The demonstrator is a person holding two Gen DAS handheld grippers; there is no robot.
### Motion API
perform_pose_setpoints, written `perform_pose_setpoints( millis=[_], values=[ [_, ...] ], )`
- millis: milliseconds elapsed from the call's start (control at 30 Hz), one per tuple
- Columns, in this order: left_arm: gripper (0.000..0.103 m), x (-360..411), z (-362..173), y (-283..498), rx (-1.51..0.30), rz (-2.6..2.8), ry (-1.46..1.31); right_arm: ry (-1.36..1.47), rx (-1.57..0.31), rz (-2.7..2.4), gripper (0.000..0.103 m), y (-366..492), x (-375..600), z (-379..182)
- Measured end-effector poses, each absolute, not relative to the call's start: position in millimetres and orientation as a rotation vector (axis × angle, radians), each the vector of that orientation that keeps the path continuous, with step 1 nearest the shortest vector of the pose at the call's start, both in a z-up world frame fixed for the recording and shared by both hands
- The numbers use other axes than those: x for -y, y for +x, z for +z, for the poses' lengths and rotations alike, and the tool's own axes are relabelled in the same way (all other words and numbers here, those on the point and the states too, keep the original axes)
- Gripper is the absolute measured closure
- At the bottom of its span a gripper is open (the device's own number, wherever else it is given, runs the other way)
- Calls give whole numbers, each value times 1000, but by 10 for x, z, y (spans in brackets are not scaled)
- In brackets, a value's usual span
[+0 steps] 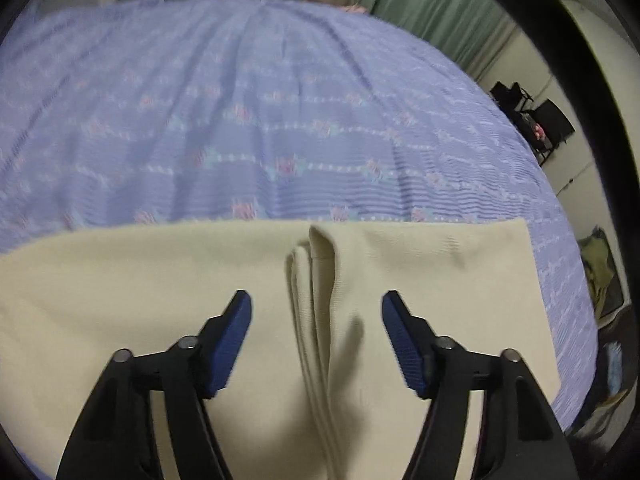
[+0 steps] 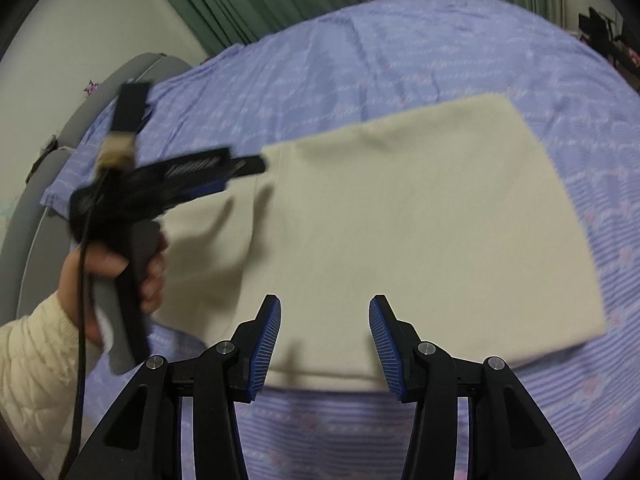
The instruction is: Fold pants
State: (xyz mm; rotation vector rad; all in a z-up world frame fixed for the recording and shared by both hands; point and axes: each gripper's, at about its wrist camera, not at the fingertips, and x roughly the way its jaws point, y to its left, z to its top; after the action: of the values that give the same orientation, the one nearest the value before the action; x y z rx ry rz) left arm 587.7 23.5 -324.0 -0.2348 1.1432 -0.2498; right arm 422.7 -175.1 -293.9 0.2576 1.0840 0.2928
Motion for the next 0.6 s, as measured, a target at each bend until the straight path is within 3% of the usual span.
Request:
perform_pose_setpoints(
  millis=[600],
  values=[
    [46,-609,-2875,4544,-1163,-203,0,39,-1154,584,55,4134,937,-3180]
  ],
)
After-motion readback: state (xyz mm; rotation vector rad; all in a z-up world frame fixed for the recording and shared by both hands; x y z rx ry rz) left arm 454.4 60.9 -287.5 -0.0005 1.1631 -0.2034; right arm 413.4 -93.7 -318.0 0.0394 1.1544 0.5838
